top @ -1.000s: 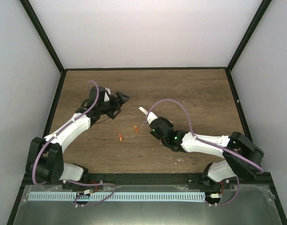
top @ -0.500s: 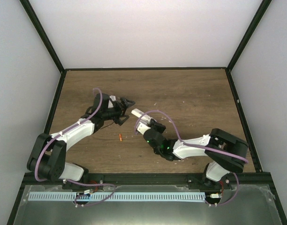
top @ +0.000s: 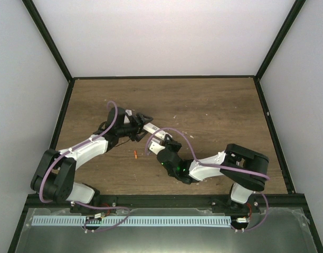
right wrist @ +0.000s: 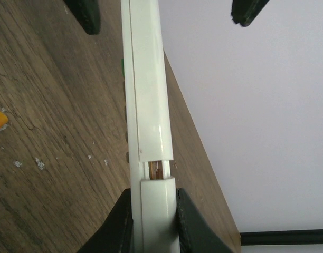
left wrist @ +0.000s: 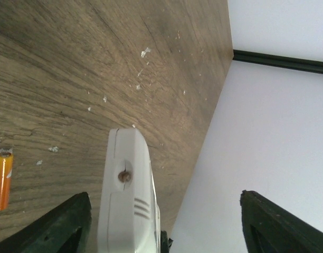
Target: Load the batteries into the remote control
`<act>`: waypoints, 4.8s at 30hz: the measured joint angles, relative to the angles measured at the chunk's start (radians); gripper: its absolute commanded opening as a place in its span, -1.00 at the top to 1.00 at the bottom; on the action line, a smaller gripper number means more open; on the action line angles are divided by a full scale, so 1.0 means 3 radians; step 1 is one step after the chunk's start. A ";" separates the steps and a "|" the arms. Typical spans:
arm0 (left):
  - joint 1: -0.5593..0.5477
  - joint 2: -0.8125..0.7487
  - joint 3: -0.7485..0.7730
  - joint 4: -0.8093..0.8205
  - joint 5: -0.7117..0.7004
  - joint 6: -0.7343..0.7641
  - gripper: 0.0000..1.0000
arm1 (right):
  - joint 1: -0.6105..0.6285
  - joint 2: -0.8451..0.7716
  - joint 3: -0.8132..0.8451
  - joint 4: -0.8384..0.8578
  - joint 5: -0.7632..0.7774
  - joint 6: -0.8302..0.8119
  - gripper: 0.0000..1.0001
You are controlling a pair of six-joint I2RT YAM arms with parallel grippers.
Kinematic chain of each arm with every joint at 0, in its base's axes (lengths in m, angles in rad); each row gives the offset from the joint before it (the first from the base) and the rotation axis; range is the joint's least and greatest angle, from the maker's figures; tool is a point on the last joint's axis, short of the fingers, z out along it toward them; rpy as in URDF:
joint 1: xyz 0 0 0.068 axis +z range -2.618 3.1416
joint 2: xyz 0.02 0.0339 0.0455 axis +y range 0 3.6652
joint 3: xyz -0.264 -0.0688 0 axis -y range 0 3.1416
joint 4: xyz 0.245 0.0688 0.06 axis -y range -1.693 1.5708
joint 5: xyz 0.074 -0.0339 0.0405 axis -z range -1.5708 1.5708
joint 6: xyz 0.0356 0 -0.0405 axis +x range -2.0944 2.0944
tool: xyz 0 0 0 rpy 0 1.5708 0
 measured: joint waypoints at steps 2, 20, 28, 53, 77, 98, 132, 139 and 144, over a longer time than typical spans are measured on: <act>-0.0003 0.0000 0.0000 0.0003 -0.0023 0.0000 -0.42 | 0.0028 0.0020 0.0005 0.0053 0.0028 -0.0029 0.99; -0.0022 0.0001 0.0000 -0.0037 -0.0140 0.0053 0.26 | 0.0113 0.0046 0.0010 0.0084 0.0201 -0.0046 0.99; -0.0116 0.0098 0.0003 -0.0064 -0.0146 0.0106 0.58 | 0.0128 0.0048 0.0010 0.0163 0.0239 -0.0160 0.99; -0.0139 0.0107 0.0041 -0.0187 -0.0212 0.0122 0.53 | 0.0145 0.0045 -0.0017 -0.0257 0.0399 0.0226 0.99; -0.0139 0.0193 0.0041 -0.0156 -0.0184 0.0118 0.49 | 0.0165 0.0045 -0.0010 -0.0225 0.0355 0.0206 0.99; -0.0121 0.0228 0.0024 -0.0008 -0.0135 0.0170 1.00 | 0.0198 -0.0070 0.0033 -0.0598 0.0322 0.0774 0.18; 0.0301 0.0206 -0.0579 0.1801 0.0806 0.1105 1.00 | -0.0966 -0.2263 -0.0090 -0.1942 -0.2829 0.1933 -1.00; 0.0301 0.0272 -0.0679 0.2271 0.0932 0.0987 1.00 | -0.0984 -0.1754 0.0066 -0.2260 -0.3156 0.2235 -0.99; 0.0301 0.0203 -0.0679 0.2166 0.0903 0.1061 1.00 | -0.0987 -0.1643 0.0167 -0.2305 -0.3199 0.2318 -0.95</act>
